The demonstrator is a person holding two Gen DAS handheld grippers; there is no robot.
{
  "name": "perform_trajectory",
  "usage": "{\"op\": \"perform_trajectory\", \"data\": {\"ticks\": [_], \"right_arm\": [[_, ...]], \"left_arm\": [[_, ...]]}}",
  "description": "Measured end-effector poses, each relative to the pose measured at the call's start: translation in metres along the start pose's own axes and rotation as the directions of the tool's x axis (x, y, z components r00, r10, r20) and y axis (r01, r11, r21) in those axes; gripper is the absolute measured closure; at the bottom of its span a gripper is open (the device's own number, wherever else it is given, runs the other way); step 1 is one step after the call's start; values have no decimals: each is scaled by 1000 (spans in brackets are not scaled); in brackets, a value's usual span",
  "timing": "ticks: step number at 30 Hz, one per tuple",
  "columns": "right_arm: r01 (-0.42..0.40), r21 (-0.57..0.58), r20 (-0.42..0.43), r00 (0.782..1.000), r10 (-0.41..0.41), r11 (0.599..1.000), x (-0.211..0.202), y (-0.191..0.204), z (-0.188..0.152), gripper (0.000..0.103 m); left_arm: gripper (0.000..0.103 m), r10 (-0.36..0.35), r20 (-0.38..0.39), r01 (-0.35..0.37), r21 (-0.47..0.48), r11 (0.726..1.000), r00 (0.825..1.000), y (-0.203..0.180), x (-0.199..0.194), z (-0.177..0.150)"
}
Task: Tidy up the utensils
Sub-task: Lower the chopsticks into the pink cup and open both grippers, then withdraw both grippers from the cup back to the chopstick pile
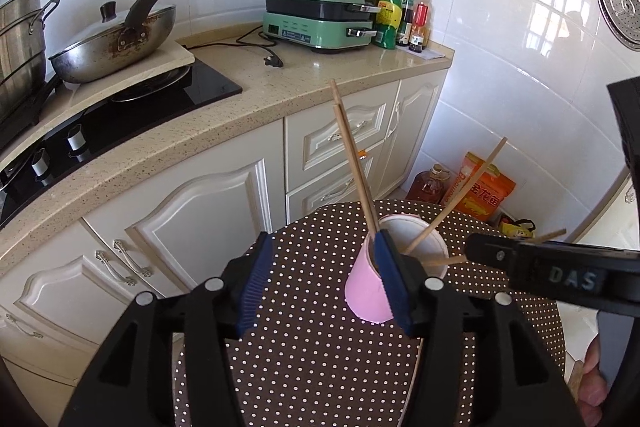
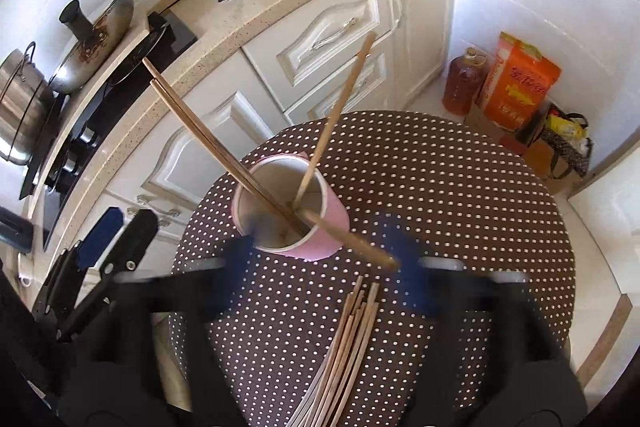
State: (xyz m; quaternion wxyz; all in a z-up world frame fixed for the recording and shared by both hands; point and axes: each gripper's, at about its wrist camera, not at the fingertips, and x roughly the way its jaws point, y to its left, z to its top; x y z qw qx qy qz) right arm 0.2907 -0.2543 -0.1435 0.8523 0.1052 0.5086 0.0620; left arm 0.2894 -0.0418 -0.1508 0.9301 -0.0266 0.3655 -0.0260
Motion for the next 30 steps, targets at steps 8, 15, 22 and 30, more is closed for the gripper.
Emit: {"op": "perform_trajectory", "data": {"ticks": [8,15,22,30], "right_arm": [[3,-11,-3,1000,-3,1000,-7,-1,-15,29],[-3,9,2,1000,3,1000,-20,-8,-28,29],[-5,19,27,1000,5,1000,-44,-15,-39,29],[-4,41,52,999,2,999,-72,-31,-55,27]], "left_arm": [[49,20,13,-20,-2,1000,1000,6,-12,-2],[47,25,8,-25,26,999,1000,1,-24,-8],[44,14,19,-15,49,999,1000,-5,-47,-14],[41,9,46,-14,97,995,999,-14,-78,-21]]}}
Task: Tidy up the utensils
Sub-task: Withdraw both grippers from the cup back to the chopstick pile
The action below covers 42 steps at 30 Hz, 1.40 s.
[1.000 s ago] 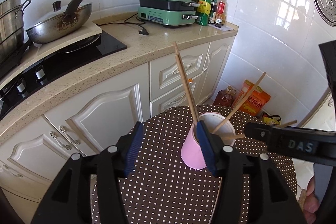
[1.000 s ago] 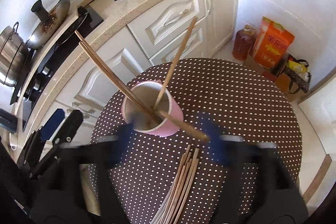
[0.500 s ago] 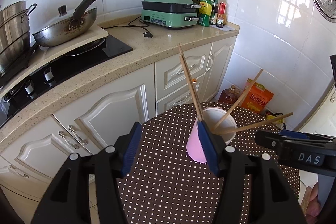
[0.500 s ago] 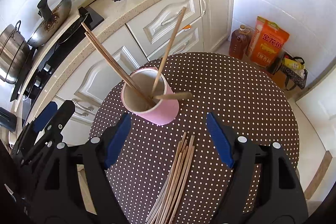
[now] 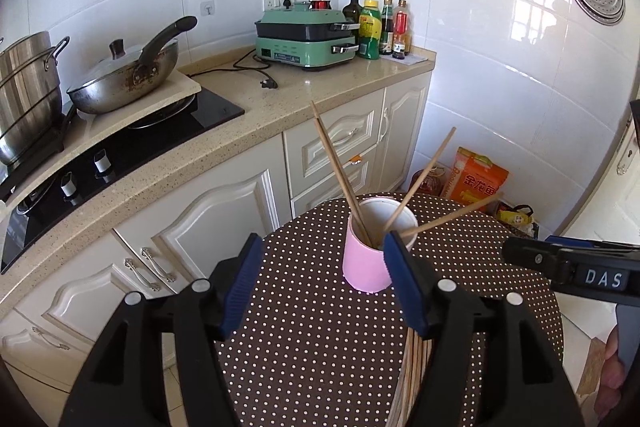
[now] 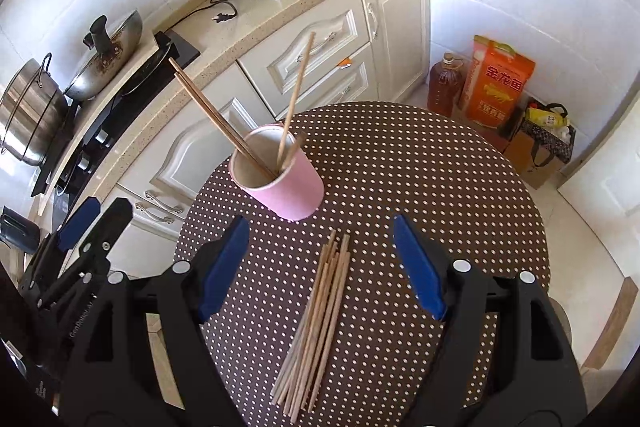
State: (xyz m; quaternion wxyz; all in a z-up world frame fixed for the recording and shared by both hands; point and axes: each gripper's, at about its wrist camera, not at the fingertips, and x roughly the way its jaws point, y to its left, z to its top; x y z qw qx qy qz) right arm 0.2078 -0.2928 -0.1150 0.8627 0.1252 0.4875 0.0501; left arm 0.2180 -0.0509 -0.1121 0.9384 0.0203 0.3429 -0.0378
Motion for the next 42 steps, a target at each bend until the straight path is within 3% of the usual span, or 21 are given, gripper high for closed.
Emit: {"op": "perform_trajectory", "data": {"ticks": [8,18,27,33,42], "right_arm": [[21,57,-17,1000,-21,998,-11,-29,-26,26],[91,107,-153,985,-74,990,19,-62,-79,26],[142,119,-264,958,-107,983,51,-72,-114,26],[163,117,-318,941,-119,980,71,-69,-128,26],[177,66,-378,915,-139,982,102,-47,-134,26]], "left_arm": [[40,-8,-30,10,58,998,1000,-15,-17,-23],[40,-4,-161,23,122,992,987,-34,-6,-72],[40,5,-291,42,153,987,957,-42,25,-109],[40,2,-380,58,147,987,925,-38,49,-130],[40,6,-450,73,159,985,893,-30,75,-144]]}}
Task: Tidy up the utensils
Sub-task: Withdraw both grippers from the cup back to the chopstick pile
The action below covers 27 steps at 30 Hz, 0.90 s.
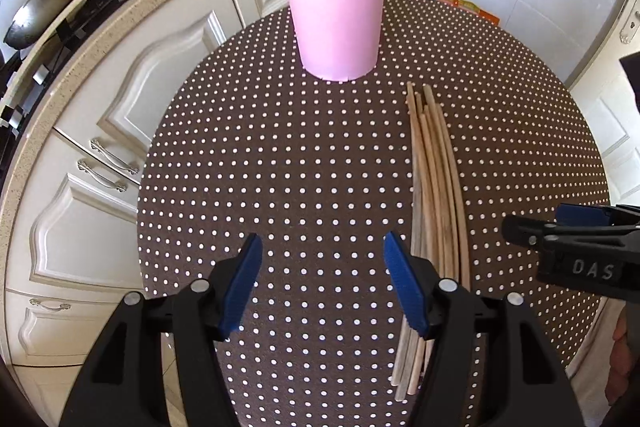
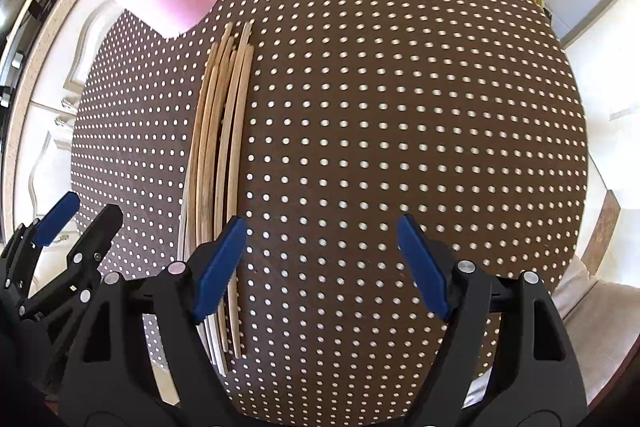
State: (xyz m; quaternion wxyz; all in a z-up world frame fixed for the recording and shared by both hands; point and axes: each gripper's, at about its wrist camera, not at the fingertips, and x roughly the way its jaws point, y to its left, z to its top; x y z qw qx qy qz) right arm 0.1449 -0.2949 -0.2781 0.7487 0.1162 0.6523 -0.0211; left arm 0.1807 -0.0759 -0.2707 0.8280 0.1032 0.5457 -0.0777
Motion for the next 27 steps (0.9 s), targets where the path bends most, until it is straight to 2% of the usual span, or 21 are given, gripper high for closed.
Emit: {"op": "perform_trajectory", "data": {"ticks": [8,14,21,23,24,25,27], "right_arm": [[43,-38,-34,998,-45,998,27,33,14,25],[102,-84,-9,995,-103,991,36,63,25,24],[145,-104,-21,989,-148,984,49,81,38,26],[133,-137,-9,991,-135,982,46,87,40,40],[129,-155,9,992,-129,979,42,87,38,68],[123,-171,23,992,-121,978,40,90,39,85],[102,-168,16,995,-100,980,40,91,43,86]], "left_arm": [[40,-18,-41,18,0,1000,999,7,16,4],[40,-34,-57,33,-16,999,998,17,24,9],[40,-36,-58,34,-27,999,998,29,31,15],[40,-39,-54,37,-33,999,998,32,32,18],[40,-43,-54,41,-37,999,998,33,33,18],[40,-46,-54,44,-39,998,997,36,35,19],[40,-52,-57,50,-40,998,997,38,38,21]]}}
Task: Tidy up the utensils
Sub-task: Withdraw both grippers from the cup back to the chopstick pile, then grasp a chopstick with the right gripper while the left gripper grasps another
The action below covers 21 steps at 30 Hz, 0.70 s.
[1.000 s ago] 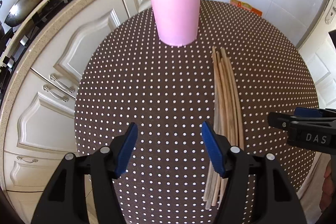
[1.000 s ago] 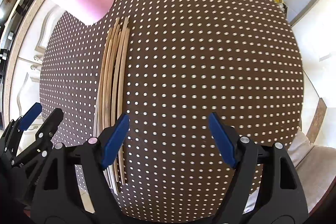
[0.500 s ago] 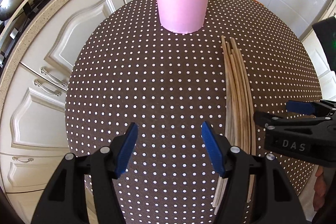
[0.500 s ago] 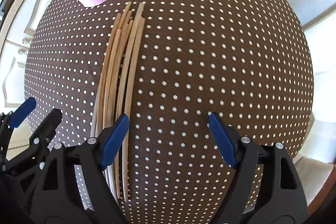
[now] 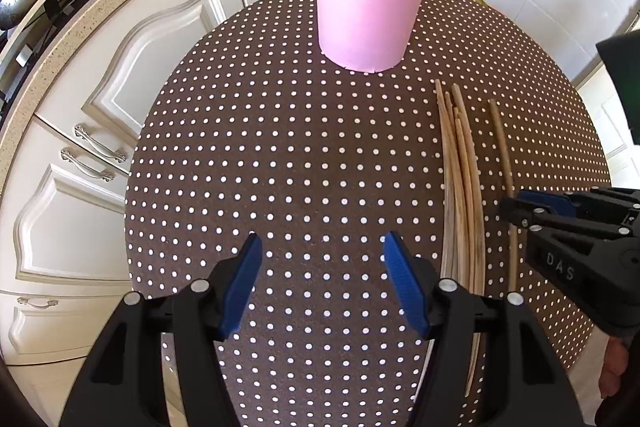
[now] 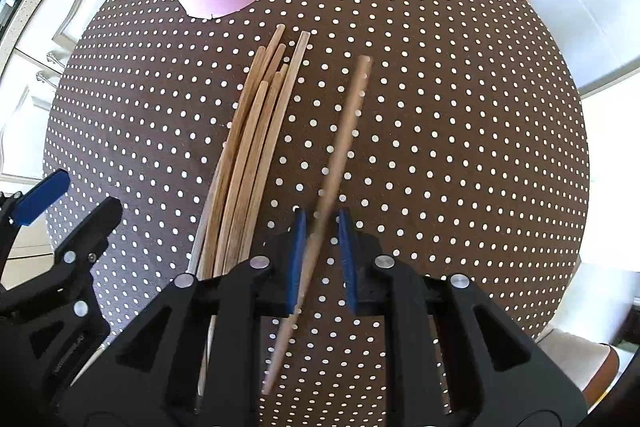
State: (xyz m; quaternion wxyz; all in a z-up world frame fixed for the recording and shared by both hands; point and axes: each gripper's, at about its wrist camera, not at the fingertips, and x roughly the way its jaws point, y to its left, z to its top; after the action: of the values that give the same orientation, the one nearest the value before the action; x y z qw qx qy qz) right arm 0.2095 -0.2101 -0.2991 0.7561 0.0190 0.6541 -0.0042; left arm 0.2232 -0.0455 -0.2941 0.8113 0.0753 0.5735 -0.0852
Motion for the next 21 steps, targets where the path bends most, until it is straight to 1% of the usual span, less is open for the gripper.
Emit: {"op": "perform_trajectory", "data": {"ticks": [1,2,4,6,8,10,15,16,17,18,19,20,21], "right_arm": [[-20,13,3,1000,20,1000,0,-2,2,92],[-39,33,8,999,39,999,0,-6,3,93],[-109,84,16,994,108,991,-1,-21,3,96],[-175,138,24,985,173,975,1,-32,3,96],[-234,192,34,972,232,953,3,-42,3,98],[-272,225,45,962,269,936,5,-50,3,98],[-286,225,66,958,278,932,-1,-58,-5,98],[-286,224,67,958,278,932,-2,-66,-11,98],[-290,228,68,957,281,930,0,-56,-5,98],[-295,231,69,956,287,927,4,-59,-8,98],[-301,238,69,954,293,924,8,-50,-1,98],[-307,242,72,952,298,920,11,-48,-4,98],[-312,245,74,950,303,918,8,-59,-18,98]], "left_arm": [[40,-4,-1,4,1,1000,1000,0,1,1],[40,-11,-1,11,2,1000,1000,-1,1,2],[40,-26,-1,26,6,1000,1000,-3,2,4],[40,-52,-9,52,13,999,999,-7,4,7],[40,-100,-30,100,20,995,995,-11,8,11],[40,-128,-48,130,34,991,991,-16,12,15],[40,-146,-92,155,98,983,985,-35,23,21],[40,-137,-102,148,119,982,985,-39,26,23],[40,-126,-105,139,131,982,986,-43,27,24],[40,-118,-100,132,146,980,988,-46,27,26],[40,-115,-100,129,152,980,988,-47,28,27],[40,-112,-101,127,157,979,989,-49,28,29],[40,-106,-101,121,162,979,989,-50,29,31]]}}
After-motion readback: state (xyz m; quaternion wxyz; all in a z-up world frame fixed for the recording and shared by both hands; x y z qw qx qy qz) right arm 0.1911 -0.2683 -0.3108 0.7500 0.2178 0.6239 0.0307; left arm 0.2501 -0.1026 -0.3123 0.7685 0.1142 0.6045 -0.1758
